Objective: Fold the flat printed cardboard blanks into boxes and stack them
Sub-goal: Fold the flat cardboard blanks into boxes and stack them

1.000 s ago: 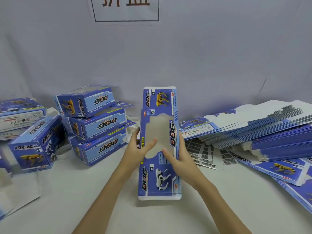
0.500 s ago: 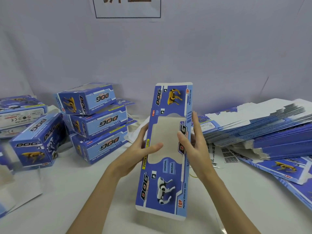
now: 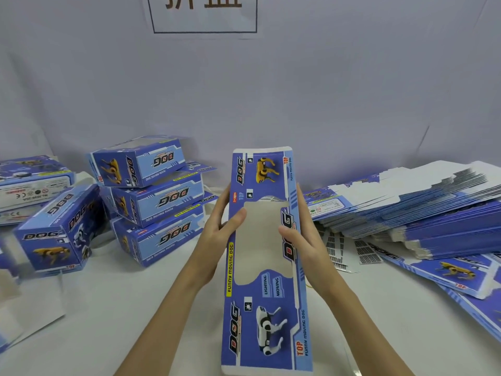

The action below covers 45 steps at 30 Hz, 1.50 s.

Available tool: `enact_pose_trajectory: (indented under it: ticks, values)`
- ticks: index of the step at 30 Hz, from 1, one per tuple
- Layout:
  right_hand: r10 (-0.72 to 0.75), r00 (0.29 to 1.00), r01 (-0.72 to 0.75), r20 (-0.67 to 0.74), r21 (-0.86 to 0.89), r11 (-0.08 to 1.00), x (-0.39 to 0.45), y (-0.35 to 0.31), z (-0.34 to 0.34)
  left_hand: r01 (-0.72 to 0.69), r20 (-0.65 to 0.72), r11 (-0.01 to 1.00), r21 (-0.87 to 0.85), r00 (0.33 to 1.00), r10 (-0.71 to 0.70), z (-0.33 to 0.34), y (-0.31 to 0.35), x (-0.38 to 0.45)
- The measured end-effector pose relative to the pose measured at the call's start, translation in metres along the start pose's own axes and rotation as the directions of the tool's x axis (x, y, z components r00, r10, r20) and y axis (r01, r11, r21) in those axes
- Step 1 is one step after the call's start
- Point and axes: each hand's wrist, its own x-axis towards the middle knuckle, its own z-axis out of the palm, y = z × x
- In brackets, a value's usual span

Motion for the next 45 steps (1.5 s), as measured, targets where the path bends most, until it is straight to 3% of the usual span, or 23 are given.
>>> enact_pose_trajectory:
  ticks: [9, 16, 23, 33, 36, 38, 40, 43, 45]
  values:
    - [0.005, 1.000, -0.005, -0.015, 0.000, 1.000, -0.001, 0.003, 0.005, -0.024, -0.026, 1.000, 0.002, 0.999, 0.024, 0.003, 0.003, -0.005]
    - [0.073, 0.993, -0.066, -0.089, 0.079, 0.995, 0.003, 0.005, 0.003, -0.008, 0.024, 1.000, 0.014, 1.000, 0.008, 0.008, 0.004, -0.008]
    - [0.105, 0.993, -0.095, -0.060, 0.156, 0.983, 0.005, 0.006, 0.002, 0.004, 0.010, 1.000, -0.013, 1.000, -0.004, 0.007, 0.005, -0.007]
    - [0.091, 0.990, -0.077, -0.108, 0.130, 0.989, 0.006, 0.008, 0.005, -0.013, 0.009, 0.999, 0.048, 1.000, 0.012, 0.000, 0.001, -0.002]
    - [0.069, 0.990, -0.071, -0.121, -0.010, 0.997, 0.006, 0.006, 0.004, -0.082, -0.156, 0.982, 0.167, 0.982, 0.109, -0.002, -0.004, 0.000]
    - [0.060, 0.993, -0.076, -0.100, -0.168, 0.983, 0.004, 0.007, 0.004, -0.143, -0.284, 0.938, 0.316, 0.929, 0.238, -0.003, -0.009, 0.003]
    - [0.036, 0.999, -0.043, -0.030, -0.316, 0.948, 0.000, 0.008, 0.008, -0.169, -0.321, 0.896, 0.412, 0.893, 0.316, -0.002, -0.009, 0.004]
    - [0.039, 0.999, -0.033, 0.005, -0.420, 0.907, -0.002, 0.010, 0.018, -0.239, -0.268, 0.925, 0.296, 0.909, 0.321, 0.000, -0.004, 0.005]
    - [0.077, 0.997, -0.077, -0.014, -0.326, 0.942, 0.000, 0.008, 0.017, -0.321, -0.270, 0.925, 0.206, 0.889, 0.369, -0.002, 0.001, 0.003]
